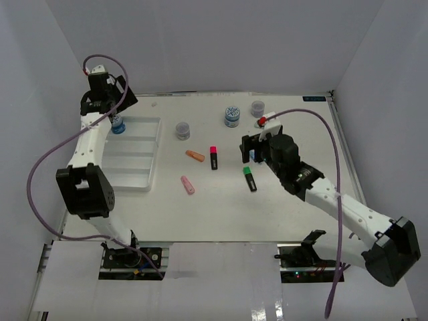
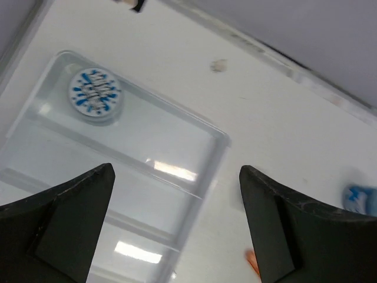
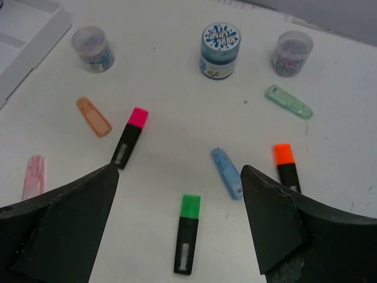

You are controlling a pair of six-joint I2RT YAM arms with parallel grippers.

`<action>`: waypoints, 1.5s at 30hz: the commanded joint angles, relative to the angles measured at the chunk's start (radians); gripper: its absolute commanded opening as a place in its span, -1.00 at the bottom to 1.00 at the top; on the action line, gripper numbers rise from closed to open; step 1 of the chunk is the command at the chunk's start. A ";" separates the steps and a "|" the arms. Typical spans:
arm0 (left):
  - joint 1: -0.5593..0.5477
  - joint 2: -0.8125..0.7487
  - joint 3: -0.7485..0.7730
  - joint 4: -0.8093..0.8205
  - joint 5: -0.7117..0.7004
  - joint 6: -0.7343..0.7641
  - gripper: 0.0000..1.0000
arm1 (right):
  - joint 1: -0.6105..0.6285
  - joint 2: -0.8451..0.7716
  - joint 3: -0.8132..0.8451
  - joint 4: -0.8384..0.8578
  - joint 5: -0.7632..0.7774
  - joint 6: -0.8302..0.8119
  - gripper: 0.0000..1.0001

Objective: Sort the stationery into containers
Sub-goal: Pick up the stationery from the center of the board.

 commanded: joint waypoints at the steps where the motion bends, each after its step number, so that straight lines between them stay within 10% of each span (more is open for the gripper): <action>1: -0.082 -0.241 -0.118 0.001 0.155 0.041 0.96 | -0.087 0.152 0.148 0.015 -0.105 -0.090 0.81; 17: -0.330 -0.938 -0.951 0.282 0.247 0.107 0.96 | -0.244 0.921 0.887 -0.008 -0.309 -0.306 0.80; 29: -0.334 -0.901 -0.951 0.256 0.255 0.094 0.96 | -0.288 1.271 1.185 -0.001 -0.296 -0.308 0.81; 42: -0.334 -0.852 -0.942 0.253 0.313 0.084 0.96 | -0.307 1.314 1.127 0.046 -0.315 -0.314 0.99; 45: -0.332 -0.852 -0.943 0.253 0.307 0.085 0.96 | -0.307 1.305 1.105 0.046 -0.322 -0.306 0.60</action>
